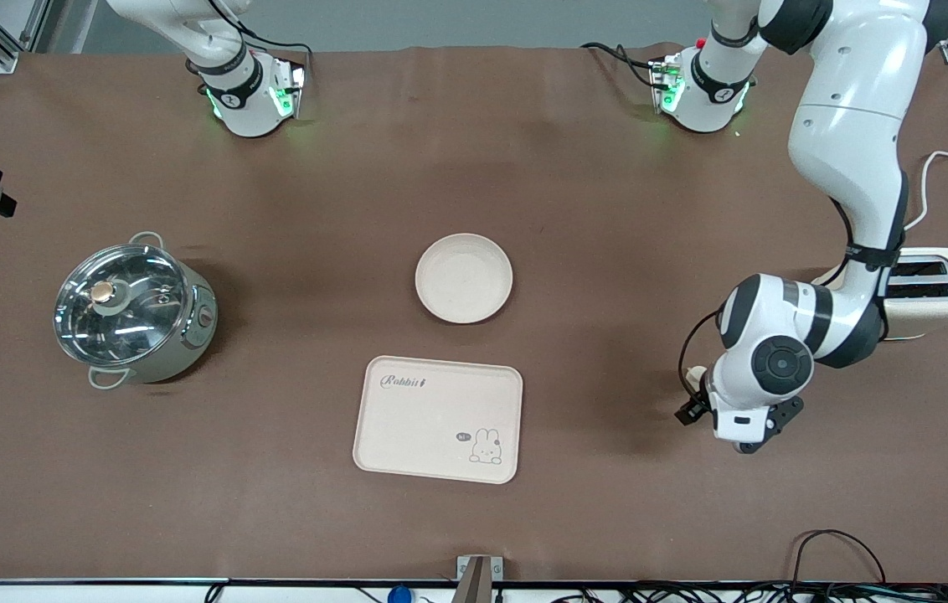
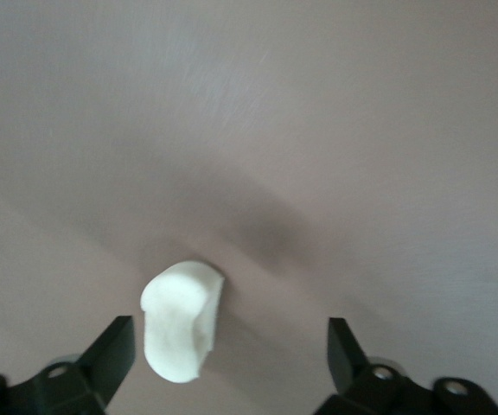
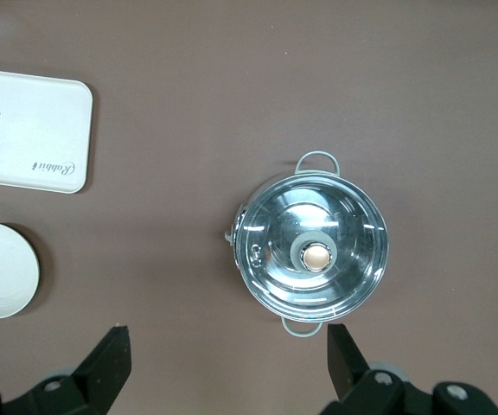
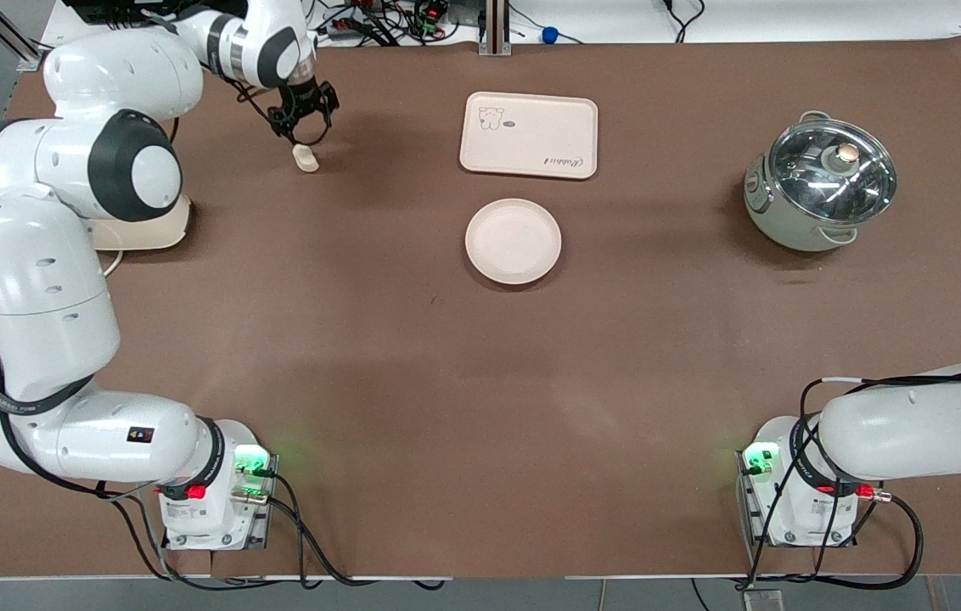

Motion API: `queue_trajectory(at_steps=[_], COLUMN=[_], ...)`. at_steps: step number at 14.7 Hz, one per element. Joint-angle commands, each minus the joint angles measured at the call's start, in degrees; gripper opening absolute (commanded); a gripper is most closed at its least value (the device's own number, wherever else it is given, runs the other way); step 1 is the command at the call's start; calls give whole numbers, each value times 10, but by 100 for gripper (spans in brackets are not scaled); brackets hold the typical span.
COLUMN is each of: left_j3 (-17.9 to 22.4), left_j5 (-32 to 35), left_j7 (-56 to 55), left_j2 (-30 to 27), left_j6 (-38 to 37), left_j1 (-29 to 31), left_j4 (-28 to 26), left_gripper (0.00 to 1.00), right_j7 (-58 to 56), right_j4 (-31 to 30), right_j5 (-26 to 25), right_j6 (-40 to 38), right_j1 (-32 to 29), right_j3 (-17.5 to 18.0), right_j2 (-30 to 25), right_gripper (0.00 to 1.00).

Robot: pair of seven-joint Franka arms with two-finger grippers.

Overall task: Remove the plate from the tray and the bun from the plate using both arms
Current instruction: 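Carry the bun toward the toaster and set it on the table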

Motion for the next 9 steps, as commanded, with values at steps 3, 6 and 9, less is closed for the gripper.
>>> queue_trajectory(at_steps=[3, 6, 9], left_j3=[-1, 1, -6], left_j5=[13, 5, -26], left_j7=[106, 189, 291], left_j2=[-86, -148, -207], left_j6=[-31, -75, -128], left_j1=[3, 13, 33], left_j4=[6, 6, 6], left_gripper=[100, 100, 100], right_j7=[0, 1, 1], right_j4=[-12, -11, -12], right_j5=[6, 6, 6], right_j6=[1, 0, -1], right_j1=[4, 7, 7], right_j3=[0, 0, 0], right_j2=[-11, -11, -11], right_gripper=[100, 100, 100])
